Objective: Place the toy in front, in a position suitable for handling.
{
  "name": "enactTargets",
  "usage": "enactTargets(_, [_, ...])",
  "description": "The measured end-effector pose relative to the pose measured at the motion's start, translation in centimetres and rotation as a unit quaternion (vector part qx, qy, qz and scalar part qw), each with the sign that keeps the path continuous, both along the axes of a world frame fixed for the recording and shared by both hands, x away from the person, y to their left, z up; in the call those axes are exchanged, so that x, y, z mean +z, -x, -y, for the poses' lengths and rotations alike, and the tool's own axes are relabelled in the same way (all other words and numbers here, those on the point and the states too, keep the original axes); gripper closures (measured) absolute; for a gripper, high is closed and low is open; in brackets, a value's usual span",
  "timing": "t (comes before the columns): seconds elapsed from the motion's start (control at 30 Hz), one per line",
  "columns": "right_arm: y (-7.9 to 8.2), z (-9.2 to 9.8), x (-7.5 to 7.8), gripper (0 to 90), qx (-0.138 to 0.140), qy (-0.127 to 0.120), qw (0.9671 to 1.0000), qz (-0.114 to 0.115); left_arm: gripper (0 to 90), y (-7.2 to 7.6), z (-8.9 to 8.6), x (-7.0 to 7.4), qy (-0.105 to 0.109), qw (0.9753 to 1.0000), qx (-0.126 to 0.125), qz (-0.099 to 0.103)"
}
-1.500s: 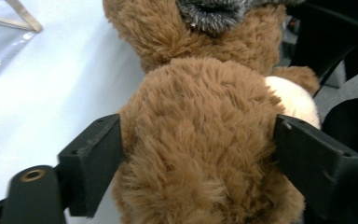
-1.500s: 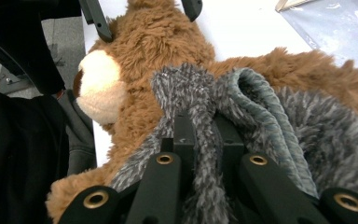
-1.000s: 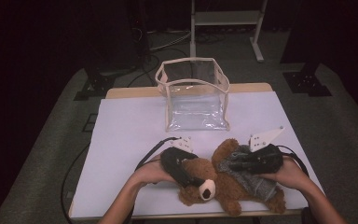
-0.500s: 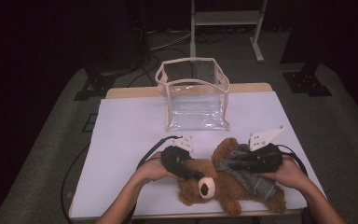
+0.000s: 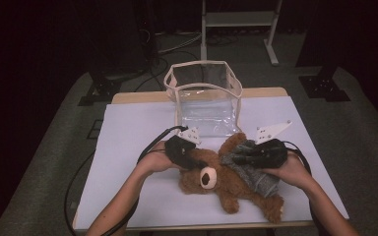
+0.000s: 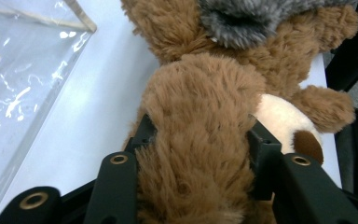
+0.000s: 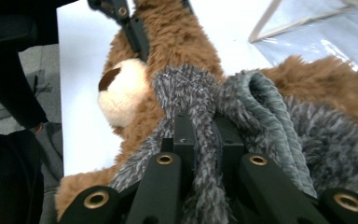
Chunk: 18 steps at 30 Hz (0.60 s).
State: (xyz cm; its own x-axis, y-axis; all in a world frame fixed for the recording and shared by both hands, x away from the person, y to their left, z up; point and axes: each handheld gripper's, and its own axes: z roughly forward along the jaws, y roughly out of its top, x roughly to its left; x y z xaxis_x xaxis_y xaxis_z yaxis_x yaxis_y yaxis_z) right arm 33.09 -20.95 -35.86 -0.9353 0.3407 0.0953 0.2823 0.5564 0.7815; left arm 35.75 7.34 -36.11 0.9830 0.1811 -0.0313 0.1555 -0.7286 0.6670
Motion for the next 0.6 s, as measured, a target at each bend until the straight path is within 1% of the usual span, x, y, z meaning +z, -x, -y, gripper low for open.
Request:
enactTargets(0.03, [0.2,-0.3,-0.2,82.2,0.006,0.003,1.0000,-0.002,43.6,0.2,0.0,0.0,-0.003,1.0000,0.002,0.007])
enactTargets(0.07, [0.4,-0.6,-0.4,82.3,0.011,0.007,0.9999,-0.001,36.6,0.4,-0.1,0.0,-0.007,1.0000,-0.001,0.004])
enactTargets(0.1, [0.7,-1.0,-0.6,82.3,0.017,0.012,0.9998,-0.002,33.1,0.7,0.0,-0.1,-0.001,1.0000,0.001,0.003])
enactTargets(0.13, [1.3,-1.6,-0.9,82.4,0.030,0.017,0.9994,-0.003,30.8,0.7,0.0,-0.1,-0.002,1.0000,-0.001,0.004])
enactTargets(0.17, [1.3,-1.6,-0.9,82.4,0.030,0.017,0.9994,-0.003,30.8,1.0,0.0,-0.2,0.003,1.0000,0.002,0.002])
enactTargets(0.2, [2.1,-2.0,-1.0,82.4,0.039,0.025,0.9989,0.002,34.8,1.3,-0.1,-0.4,0.008,1.0000,-0.002,0.005])
enactTargets(0.23, [2.1,-2.0,-1.0,82.4,0.039,0.025,0.9989,0.002,38.4,1.3,-0.1,-0.4,0.008,1.0000,-0.002,0.005])
enactTargets(0.27, [2.6,-2.0,-1.0,82.3,0.048,0.024,0.9985,0.000,41.8,1.9,-0.3,-0.7,0.013,0.9998,-0.007,0.009])
enactTargets(0.3, [2.6,-2.0,-1.0,82.3,0.048,0.024,0.9985,0.000,43.7,1.9,-0.3,-0.7,0.013,0.9998,-0.007,0.009])
enactTargets(0.37, [2.8,-1.7,-0.8,82.3,0.044,0.020,0.9988,0.003,44.8,2.8,-0.4,-0.7,0.010,0.9994,-0.009,0.031])
enactTargets(0.4, [2.9,-1.3,-0.5,82.3,0.043,0.015,0.9990,0.003,45.3,3.0,-0.5,-0.7,0.010,0.9992,-0.011,0.036])
enactTargets(0.43, [2.9,-1.0,-0.2,82.2,0.042,0.012,0.9990,0.004,45.5,3.4,-0.6,-0.8,0.016,0.9991,-0.008,0.039])
enactTargets(0.47, [2.7,0.0,0.6,82.2,0.029,0.007,0.9995,0.010,45.5,3.6,-0.7,-0.9,0.017,0.9989,-0.008,0.042])
enactTargets(0.5, [2.7,0.0,0.6,82.2,0.029,0.007,0.9995,0.010,45.5,3.8,-0.9,-1.0,0.023,0.9988,-0.006,0.043])
enactTargets(0.53, [2.5,0.6,1.1,82.2,0.020,0.005,0.9997,0.016,45.6,4.1,-1.0,-1.1,0.030,0.9986,-0.006,0.043])
enactTargets(0.6, [1.5,2.4,2.1,82.2,-0.009,-0.006,0.9997,0.020,45.6,4.5,-1.3,-1.2,0.032,0.9984,-0.009,0.044])
